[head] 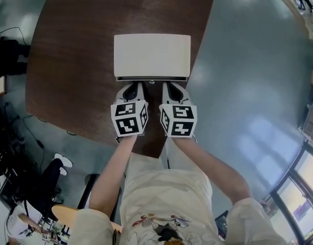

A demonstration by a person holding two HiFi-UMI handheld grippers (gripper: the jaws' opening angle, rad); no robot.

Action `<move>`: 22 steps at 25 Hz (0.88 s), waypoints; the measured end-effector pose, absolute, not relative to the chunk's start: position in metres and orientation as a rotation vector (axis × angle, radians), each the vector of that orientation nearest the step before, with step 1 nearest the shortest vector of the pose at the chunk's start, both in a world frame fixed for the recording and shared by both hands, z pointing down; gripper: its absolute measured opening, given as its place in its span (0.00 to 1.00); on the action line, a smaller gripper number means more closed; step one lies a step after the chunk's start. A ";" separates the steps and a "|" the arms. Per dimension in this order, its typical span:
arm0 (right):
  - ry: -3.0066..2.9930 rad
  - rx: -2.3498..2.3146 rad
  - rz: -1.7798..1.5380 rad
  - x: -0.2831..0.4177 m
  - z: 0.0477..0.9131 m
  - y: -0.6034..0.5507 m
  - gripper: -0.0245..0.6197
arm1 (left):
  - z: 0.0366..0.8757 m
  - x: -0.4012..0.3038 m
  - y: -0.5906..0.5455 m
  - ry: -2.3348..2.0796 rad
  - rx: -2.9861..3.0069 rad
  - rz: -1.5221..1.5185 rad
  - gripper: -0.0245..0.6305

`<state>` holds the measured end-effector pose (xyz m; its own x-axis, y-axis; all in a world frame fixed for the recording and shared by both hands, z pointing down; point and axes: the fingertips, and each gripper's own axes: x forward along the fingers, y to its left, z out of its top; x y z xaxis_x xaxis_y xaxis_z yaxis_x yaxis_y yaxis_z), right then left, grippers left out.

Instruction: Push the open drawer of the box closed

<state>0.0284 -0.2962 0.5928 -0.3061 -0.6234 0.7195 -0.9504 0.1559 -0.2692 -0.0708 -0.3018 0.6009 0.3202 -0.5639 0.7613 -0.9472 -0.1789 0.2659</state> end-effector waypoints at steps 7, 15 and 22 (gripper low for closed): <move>-1.991 1.513 0.973 0.020 0.594 -0.311 0.05 | 0.603 -0.081 -0.316 -1.344 1.848 0.647 0.05; -1.996 1.495 0.922 0.010 0.599 -0.313 0.05 | 0.608 -0.092 -0.319 -1.343 1.830 0.635 0.05; -2.012 1.476 0.932 0.000 0.601 -0.312 0.05 | 0.606 -0.100 -0.305 -1.353 1.844 0.656 0.04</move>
<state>0.0004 -0.3119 0.6006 -0.3082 -0.6292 0.7135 -0.9512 0.1893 -0.2439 -0.1000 -0.3049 0.6056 0.3117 -0.5694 0.7607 -0.9499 -0.1661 0.2649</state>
